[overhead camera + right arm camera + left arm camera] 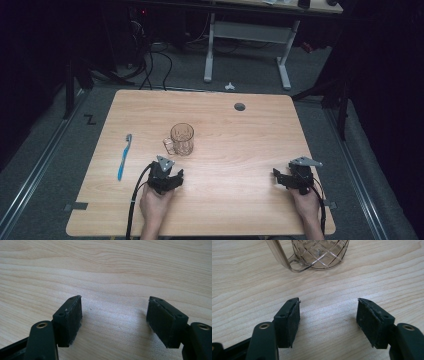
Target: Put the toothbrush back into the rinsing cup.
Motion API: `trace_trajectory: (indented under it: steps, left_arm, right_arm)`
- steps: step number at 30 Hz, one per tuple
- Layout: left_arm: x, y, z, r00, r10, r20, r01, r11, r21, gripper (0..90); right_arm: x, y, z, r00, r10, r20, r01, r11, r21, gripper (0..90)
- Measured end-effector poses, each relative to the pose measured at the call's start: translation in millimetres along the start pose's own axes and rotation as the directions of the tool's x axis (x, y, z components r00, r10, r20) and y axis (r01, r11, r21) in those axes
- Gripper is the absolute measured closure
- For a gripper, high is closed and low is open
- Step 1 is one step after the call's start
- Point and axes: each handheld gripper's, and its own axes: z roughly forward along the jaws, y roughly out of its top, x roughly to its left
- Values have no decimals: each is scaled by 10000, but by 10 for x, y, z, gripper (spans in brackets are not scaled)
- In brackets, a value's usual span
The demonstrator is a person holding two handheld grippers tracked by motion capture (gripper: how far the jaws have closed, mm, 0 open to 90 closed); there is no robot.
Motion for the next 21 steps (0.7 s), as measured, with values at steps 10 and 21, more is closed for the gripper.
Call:
trace_trajectory:
  steps: [10,21]
  left_arm:
    - [-3,-3,-3,10000,-4,0,4,10000,10,352]
    - [-5,-8,-10,10000,27,21,-27,10000,22,351]
  right_arm:
    - [1,0,0,10000,1,-2,-1,10000,2,291]
    - [0,-1,-1,10000,-10,-6,10,10000,3,289]
